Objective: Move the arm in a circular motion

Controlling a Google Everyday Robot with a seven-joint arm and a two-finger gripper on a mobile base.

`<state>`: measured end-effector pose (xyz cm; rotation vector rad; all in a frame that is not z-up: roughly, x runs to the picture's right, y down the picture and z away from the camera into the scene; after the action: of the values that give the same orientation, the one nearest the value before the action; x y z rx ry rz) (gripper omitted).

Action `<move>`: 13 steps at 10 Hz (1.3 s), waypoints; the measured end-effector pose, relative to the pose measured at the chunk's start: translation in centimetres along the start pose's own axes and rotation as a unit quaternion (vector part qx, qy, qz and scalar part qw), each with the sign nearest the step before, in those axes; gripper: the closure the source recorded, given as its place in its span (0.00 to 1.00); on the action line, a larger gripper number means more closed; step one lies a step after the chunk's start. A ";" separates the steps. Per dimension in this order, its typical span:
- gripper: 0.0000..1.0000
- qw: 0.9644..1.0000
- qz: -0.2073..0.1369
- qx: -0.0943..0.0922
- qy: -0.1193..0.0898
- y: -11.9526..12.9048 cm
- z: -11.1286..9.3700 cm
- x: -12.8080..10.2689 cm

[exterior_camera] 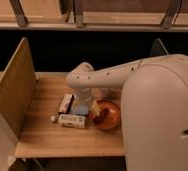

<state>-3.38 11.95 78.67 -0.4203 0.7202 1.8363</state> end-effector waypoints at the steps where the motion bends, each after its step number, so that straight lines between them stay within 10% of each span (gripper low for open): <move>1: 0.20 1.000 0.004 -0.001 -0.005 0.0 -0.2 -0.7; 3: 0.20 1.000 0.012 -0.003 -0.013 -0.2 -0.6 -1.8; 8: 0.20 0.990 0.100 -0.003 -0.101 -7.6 -6.4 -14.3; 13: 0.20 0.979 0.135 -0.006 -0.153 -13.5 -10.5 -17.5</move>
<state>15.04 -4.08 77.39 -0.0415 0.5733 2.1005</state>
